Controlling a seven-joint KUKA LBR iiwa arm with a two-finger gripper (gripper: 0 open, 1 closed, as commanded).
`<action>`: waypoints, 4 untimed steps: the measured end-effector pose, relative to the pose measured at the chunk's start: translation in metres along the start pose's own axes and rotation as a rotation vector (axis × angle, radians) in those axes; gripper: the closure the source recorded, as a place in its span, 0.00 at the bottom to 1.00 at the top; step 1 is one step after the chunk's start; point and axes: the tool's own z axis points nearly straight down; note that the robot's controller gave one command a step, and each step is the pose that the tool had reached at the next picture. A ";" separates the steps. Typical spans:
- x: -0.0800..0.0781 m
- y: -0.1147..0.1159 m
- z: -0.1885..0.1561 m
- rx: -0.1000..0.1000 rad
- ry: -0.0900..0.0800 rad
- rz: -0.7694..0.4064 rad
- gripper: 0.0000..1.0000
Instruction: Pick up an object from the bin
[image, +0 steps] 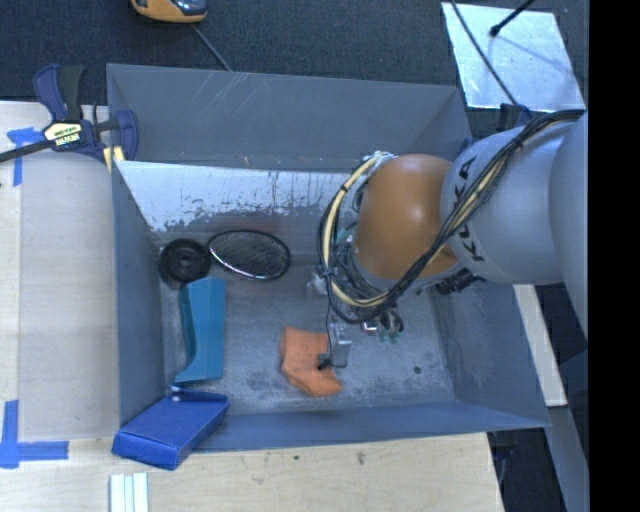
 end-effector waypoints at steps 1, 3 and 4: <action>-0.003 0.008 0.029 -0.001 -0.008 0.072 1.00; -0.001 0.049 0.029 0.002 -0.013 0.077 1.00; 0.005 0.050 0.016 0.000 -0.003 0.075 1.00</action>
Offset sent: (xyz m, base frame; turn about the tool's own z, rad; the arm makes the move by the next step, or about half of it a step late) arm 0.0000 0.0000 0.0000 0.0000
